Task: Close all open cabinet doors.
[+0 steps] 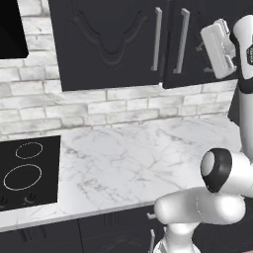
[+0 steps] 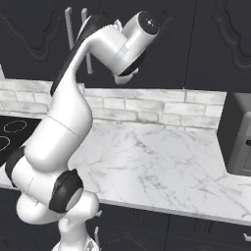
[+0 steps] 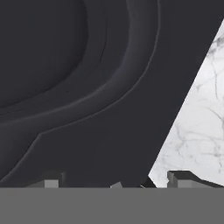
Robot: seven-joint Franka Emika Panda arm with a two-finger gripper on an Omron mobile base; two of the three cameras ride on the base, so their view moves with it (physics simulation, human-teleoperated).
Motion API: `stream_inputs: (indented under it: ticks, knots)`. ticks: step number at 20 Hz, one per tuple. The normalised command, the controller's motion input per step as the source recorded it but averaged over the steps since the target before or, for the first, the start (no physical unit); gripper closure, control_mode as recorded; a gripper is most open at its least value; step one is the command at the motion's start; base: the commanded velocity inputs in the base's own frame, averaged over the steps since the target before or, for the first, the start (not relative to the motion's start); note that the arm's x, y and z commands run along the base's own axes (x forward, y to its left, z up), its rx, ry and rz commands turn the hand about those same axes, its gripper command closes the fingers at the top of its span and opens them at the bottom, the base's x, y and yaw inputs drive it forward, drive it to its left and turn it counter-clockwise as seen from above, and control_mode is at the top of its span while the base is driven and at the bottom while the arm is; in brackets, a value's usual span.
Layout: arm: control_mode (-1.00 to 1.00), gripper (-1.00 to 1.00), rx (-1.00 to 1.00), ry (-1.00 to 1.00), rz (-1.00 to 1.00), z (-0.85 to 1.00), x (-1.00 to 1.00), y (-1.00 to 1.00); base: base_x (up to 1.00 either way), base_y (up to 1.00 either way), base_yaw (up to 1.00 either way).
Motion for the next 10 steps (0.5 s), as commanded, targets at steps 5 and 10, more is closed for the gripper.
stream_inputs:
  ticks: [5, 10]
  knots:
    - [-1.00, -1.00, -0.04, 0.09, 0.00, -0.11, 0.59, 0.00, 0.00, 0.00, 0.00]
    - [-1.00, -1.00, -0.07, 0.08, 0.00, -0.19, 0.45, -0.02, 0.00, 0.00, 0.00]
